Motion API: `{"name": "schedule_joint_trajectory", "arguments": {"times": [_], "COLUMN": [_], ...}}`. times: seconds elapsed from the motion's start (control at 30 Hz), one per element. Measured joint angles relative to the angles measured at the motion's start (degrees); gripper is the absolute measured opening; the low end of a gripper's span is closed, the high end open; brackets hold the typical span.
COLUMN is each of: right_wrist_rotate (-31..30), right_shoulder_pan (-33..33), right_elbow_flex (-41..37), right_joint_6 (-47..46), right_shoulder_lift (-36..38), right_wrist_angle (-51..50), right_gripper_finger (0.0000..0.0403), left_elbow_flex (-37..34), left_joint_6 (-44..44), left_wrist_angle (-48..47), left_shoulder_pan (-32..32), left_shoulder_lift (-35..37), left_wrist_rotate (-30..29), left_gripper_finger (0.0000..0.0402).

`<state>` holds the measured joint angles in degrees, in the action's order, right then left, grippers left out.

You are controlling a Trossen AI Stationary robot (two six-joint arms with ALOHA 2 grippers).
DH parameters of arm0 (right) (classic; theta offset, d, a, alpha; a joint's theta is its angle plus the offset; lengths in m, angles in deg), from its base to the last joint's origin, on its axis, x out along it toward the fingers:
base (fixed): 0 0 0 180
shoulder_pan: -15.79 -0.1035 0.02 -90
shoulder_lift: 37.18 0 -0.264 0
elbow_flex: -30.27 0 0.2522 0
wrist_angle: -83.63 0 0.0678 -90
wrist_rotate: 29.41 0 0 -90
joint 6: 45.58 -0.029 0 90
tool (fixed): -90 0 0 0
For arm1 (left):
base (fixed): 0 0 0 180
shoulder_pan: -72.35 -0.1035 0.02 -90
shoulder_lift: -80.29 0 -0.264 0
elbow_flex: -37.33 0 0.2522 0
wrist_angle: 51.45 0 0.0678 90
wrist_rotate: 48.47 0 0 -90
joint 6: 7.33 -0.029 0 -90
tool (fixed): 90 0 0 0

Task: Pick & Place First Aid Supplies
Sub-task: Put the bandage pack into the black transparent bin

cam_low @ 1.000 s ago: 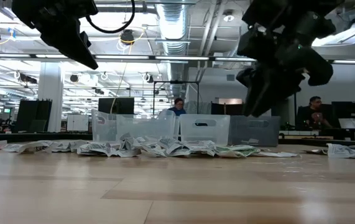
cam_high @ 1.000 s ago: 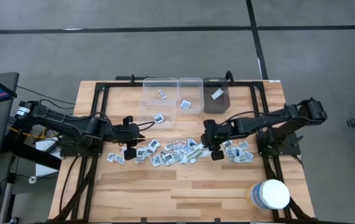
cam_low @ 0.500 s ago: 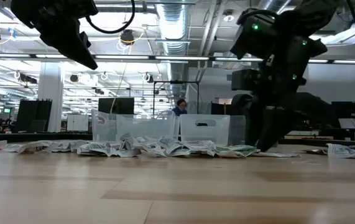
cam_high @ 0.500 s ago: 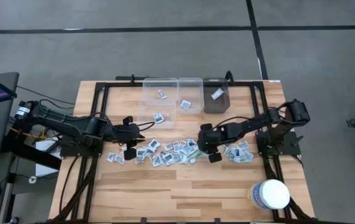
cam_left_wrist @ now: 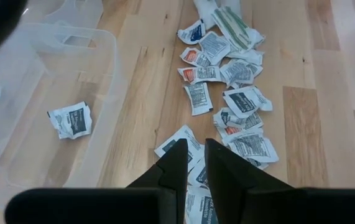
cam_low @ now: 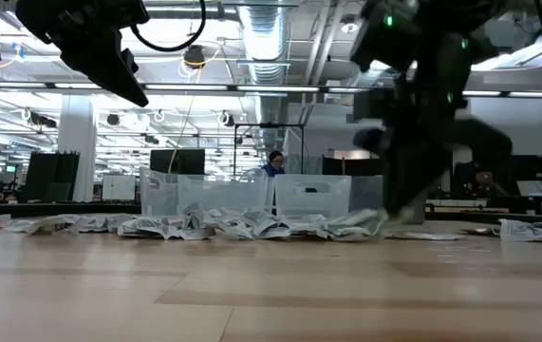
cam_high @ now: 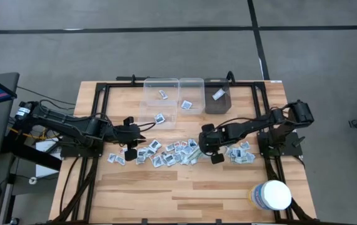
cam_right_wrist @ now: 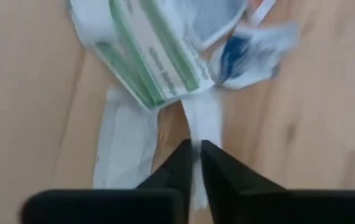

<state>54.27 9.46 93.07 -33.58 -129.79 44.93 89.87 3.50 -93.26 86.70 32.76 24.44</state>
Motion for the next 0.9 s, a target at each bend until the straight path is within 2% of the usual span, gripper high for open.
{"name": "schedule_joint_trajectory", "arguments": {"times": [0.07,0.53,0.73,0.9], "right_wrist_rotate": [-0.04,-8.58,-7.42,-2.69], "right_shoulder_pan": [0.08,3.67,6.41,7.44], "right_elbow_flex": [0.65,5.77,6.29,6.33], "right_joint_6": [0.01,-2.45,-2.59,-0.98], "right_shoulder_lift": [1.19,10.66,14.26,11.69], "right_wrist_angle": [-2.3,-4.48,-4.71,-5.29], "right_gripper_finger": [0.0006,0.0001,0.0001,0.0019], "left_elbow_flex": [0.0,0.0,0.0,0.0], "left_joint_6": [0.0,-0.01,-0.02,-0.03], "left_wrist_angle": [-0.02,-0.02,-0.02,-0.05], "left_shoulder_pan": [-0.02,-0.02,-0.02,0.0], "left_shoulder_lift": [0.0,0.0,0.0,0.05], "left_wrist_rotate": [0.0,0.24,1.13,1.27], "left_gripper_finger": [0.0056,0.0056,0.0056,0.0056]}}
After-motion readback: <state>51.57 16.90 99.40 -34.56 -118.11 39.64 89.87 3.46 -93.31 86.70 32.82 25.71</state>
